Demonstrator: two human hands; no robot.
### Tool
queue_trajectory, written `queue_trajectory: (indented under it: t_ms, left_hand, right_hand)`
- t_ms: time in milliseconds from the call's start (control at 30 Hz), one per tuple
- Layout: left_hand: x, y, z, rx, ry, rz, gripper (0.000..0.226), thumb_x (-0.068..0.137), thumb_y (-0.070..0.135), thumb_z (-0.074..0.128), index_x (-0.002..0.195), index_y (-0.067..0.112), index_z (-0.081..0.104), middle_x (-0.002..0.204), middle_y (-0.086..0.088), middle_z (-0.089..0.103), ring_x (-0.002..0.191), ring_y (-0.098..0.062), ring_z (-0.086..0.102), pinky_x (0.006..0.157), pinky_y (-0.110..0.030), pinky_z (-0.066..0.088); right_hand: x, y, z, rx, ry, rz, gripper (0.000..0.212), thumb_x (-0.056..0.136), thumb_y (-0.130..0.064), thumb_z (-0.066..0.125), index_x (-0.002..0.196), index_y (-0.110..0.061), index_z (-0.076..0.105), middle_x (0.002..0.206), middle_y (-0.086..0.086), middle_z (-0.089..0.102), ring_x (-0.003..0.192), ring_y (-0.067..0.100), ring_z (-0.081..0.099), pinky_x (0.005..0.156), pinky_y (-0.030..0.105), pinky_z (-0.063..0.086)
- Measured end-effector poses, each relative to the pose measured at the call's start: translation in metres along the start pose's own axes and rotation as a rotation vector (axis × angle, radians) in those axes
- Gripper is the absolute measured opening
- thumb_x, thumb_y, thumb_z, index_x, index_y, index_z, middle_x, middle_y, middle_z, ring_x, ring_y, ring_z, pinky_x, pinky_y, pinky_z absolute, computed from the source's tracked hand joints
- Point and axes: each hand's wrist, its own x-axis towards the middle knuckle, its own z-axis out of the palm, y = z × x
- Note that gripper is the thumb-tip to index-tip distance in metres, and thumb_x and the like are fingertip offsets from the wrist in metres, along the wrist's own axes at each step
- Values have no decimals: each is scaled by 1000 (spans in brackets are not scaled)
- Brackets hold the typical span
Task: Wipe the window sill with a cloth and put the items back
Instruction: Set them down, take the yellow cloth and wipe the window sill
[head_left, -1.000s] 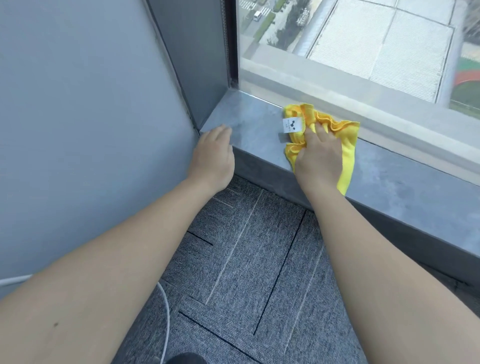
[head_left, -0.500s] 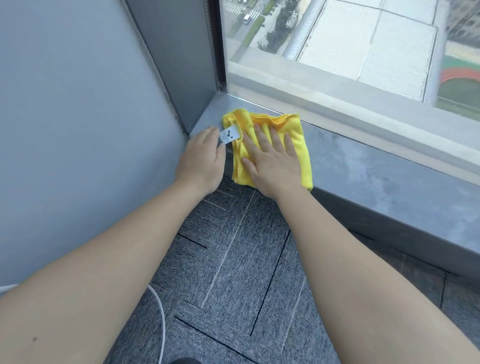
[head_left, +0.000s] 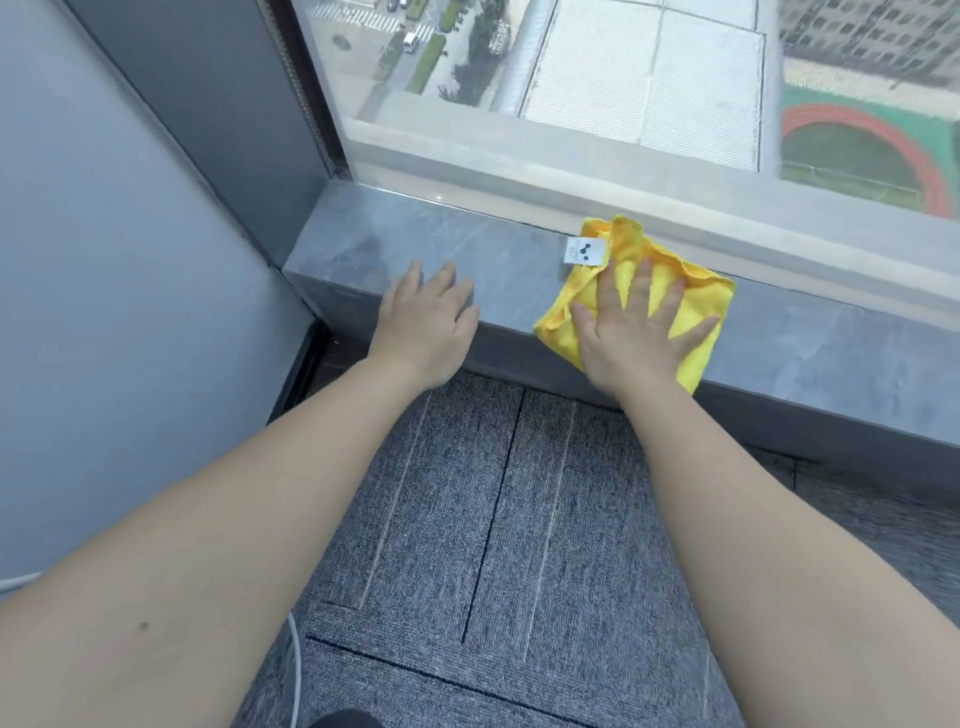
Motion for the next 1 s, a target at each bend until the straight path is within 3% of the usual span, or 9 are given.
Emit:
queue_trajectory:
  t_ms: [200, 400, 533, 833, 1000]
  left_hand:
    - [5, -10, 1, 31, 16, 62, 43, 97, 26, 25, 138, 17, 33, 155, -4, 22, 144, -28, 12, 116, -39, 10]
    - [3, -19, 4, -99, 63, 82, 60, 84, 38, 15, 136, 20, 39, 153, -2, 30, 143, -25, 18, 115, -35, 10]
    - [2, -13, 4, -160, 135, 74, 61, 83, 39, 17, 135, 17, 41, 150, -5, 36, 142, -25, 22, 115, -36, 13]
    - [17, 34, 16, -143, 67, 139, 62, 84, 41, 15, 138, 17, 35, 153, -4, 29, 143, -24, 17, 115, -36, 10]
    - [21, 52, 27, -80, 10, 196, 55, 91, 39, 18, 139, 18, 32, 154, -2, 26, 144, -23, 14, 115, -36, 7]
  right_hand:
    - [14, -27, -1, 58, 27, 88, 57, 95, -48, 15, 148, -28, 6, 160, 1, -11, 143, 39, -16, 106, 70, -9]
    - [15, -51, 4, -24, 53, -245, 51, 96, -46, 17, 146, -36, 12, 160, -8, -7, 146, 30, -13, 110, 63, -10]
    - [11, -33, 1, -66, 44, -324, 51, 96, -46, 18, 146, -37, 11, 160, -10, -5, 147, 23, -12, 114, 57, -10]
    - [9, 46, -9, -31, 25, -62, 55, 93, -54, 19, 145, -40, 10, 160, -8, -8, 146, 29, -14, 109, 64, -12]
    - [11, 69, -7, -6, 80, 103, 59, 95, -50, 16, 148, -25, 10, 160, -1, -5, 147, 26, -12, 114, 59, -7]
